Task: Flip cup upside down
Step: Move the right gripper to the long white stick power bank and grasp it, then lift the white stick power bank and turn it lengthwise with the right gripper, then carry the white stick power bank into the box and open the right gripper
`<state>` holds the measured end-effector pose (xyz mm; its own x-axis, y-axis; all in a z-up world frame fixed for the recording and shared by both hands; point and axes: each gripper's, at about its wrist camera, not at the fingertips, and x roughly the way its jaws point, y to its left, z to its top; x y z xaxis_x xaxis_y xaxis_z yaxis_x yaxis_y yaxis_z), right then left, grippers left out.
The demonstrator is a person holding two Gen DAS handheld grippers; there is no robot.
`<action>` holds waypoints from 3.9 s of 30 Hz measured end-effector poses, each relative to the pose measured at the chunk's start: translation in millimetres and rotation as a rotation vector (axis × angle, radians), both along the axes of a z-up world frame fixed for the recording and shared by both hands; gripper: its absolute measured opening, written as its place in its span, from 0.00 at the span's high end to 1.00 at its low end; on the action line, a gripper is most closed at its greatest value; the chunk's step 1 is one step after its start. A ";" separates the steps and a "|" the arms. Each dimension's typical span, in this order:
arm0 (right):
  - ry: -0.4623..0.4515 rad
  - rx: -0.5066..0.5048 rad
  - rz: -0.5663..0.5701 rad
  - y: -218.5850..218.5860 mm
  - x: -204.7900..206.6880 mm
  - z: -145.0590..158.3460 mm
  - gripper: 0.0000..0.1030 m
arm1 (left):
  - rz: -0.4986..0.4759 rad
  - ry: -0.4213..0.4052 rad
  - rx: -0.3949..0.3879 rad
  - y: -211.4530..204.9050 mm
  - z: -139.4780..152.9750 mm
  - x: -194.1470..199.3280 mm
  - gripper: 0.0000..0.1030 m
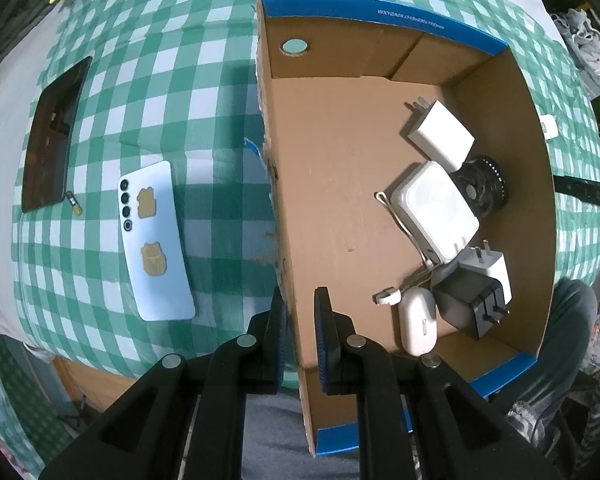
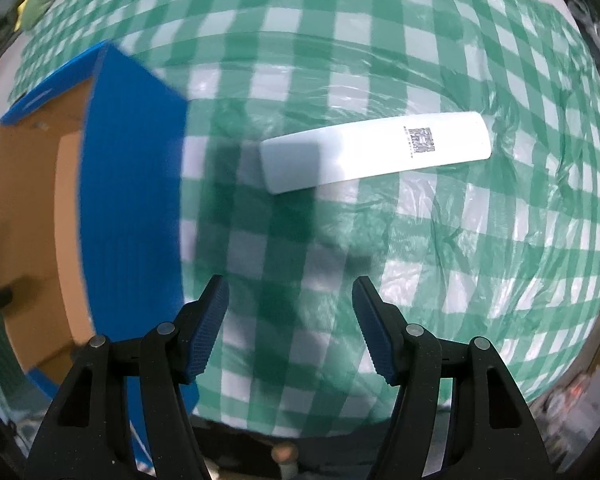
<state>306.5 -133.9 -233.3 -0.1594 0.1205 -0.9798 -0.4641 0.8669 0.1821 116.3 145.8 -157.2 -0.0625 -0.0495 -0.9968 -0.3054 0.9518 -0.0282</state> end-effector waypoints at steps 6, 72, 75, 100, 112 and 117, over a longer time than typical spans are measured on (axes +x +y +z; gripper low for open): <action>0.035 0.025 -0.199 -4.9 32.9 -19.8 0.37 | -0.004 0.001 0.001 2.5 -1.2 7.1 0.88; -0.079 -0.094 -0.006 11.8 110.1 -100.3 0.57 | -0.026 -0.014 0.018 1.2 4.0 11.7 0.88; -0.086 -0.105 0.007 14.3 111.7 -106.7 0.61 | -0.024 -0.014 0.018 0.8 3.8 11.7 0.88; -0.131 -0.082 0.119 -32.9 22.1 -44.9 0.62 | -0.019 -0.008 0.025 -4.2 4.1 -0.7 0.88; -0.175 -0.005 0.173 -31.8 -28.2 49.7 0.62 | -0.020 -0.010 0.029 -6.2 4.8 -6.0 0.88; -0.171 0.058 0.214 3.7 -42.4 73.8 0.62 | -0.020 -0.009 0.023 -6.8 5.8 -7.6 0.88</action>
